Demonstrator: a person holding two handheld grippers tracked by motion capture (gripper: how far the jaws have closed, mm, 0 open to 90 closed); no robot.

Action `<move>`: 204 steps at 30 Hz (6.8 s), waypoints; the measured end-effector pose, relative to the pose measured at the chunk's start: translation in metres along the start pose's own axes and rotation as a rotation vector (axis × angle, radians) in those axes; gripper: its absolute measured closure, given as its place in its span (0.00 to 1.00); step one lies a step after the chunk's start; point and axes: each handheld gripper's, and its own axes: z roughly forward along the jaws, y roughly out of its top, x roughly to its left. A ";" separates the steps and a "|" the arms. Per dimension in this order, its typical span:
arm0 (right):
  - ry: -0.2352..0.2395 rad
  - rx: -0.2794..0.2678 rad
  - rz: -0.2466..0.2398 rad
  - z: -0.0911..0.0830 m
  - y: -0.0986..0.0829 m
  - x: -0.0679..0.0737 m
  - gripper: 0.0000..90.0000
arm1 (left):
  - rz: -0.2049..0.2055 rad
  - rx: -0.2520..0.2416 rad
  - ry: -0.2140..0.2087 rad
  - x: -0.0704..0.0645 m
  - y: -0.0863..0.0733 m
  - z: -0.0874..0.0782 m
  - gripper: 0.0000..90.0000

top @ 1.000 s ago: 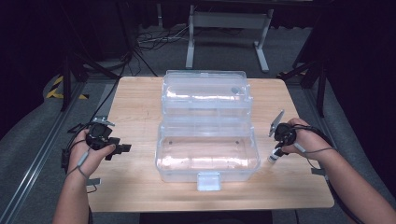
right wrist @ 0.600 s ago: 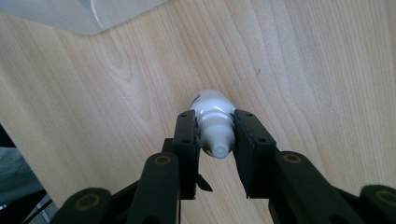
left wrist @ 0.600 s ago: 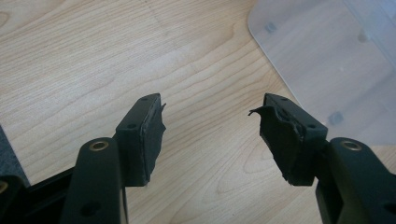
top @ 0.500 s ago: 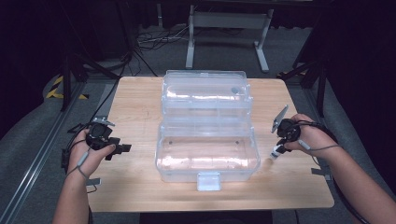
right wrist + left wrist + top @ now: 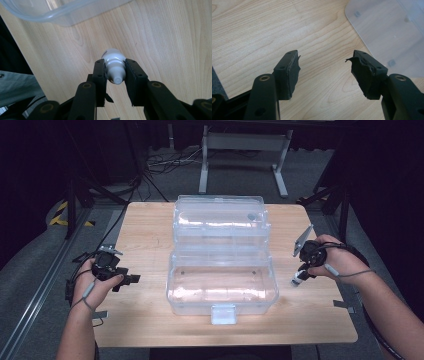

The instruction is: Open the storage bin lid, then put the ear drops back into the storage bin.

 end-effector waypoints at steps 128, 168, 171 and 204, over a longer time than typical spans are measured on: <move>0.153 0.078 -0.264 0.062 0.098 0.063 0.72 | -0.009 0.041 -0.012 0.006 0.001 0.008 0.43; 0.101 -0.152 -0.184 -0.015 0.077 0.064 0.64 | 0.051 0.030 -0.041 -0.012 0.015 0.008 0.42; 0.096 -0.180 -0.179 -0.020 0.079 0.062 0.64 | 0.058 0.026 -0.041 -0.013 0.014 0.007 0.42; 0.053 -0.358 -0.135 -0.049 0.114 0.025 0.62 | 0.225 -0.006 -0.176 -0.064 0.015 -0.017 0.42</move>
